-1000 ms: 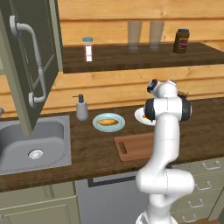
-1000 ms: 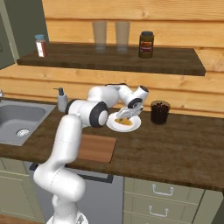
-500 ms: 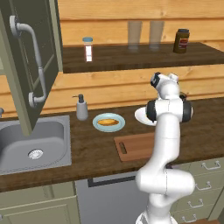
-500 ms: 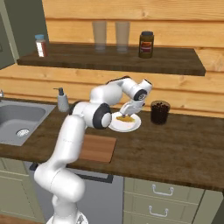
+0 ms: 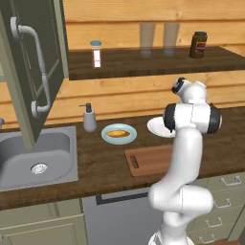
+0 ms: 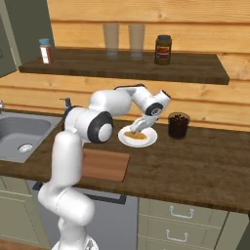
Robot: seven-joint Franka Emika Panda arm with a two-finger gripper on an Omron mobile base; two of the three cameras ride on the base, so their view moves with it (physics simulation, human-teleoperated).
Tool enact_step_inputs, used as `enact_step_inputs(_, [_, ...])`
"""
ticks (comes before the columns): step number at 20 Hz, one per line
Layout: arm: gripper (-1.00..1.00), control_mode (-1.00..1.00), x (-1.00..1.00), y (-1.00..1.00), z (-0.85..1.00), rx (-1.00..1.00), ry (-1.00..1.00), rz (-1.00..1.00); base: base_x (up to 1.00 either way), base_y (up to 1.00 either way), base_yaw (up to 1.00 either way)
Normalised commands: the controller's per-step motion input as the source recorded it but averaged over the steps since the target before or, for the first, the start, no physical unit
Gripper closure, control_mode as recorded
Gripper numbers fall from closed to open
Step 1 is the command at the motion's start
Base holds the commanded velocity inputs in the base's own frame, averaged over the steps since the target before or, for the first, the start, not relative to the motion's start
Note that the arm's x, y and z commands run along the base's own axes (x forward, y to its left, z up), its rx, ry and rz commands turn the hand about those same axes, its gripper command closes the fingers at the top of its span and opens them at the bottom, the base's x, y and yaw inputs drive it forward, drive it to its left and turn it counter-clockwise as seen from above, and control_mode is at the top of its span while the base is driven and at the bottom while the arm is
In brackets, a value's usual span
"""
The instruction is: From the different types of pastries on the counter, select a croissant and place it on the cutting board. Then retrieve a jar of jam from the cabinet and place it alongside the croissant on the cutting board.
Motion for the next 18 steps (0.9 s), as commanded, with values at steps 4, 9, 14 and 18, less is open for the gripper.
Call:
enact_step_inputs(4, [1.0,-1.0,-0.49,0.57,0.07,-0.06,0.03,0.0,0.0,0.0,0.0])
enact_step_inputs(9, [1.0,-1.0,-0.98,0.94,0.51,-0.14,0.02,0.0,0.0,0.0,0.0])
enact_step_inputs(14, [1.0,-1.0,-0.31,0.03,-0.05,0.0,-0.04,0.0,0.0,0.0,0.0])
enact_step_inputs(18, [1.0,-1.0,-0.53,0.15,-0.29,0.0,-0.09,0.0,0.0,0.0,0.0])
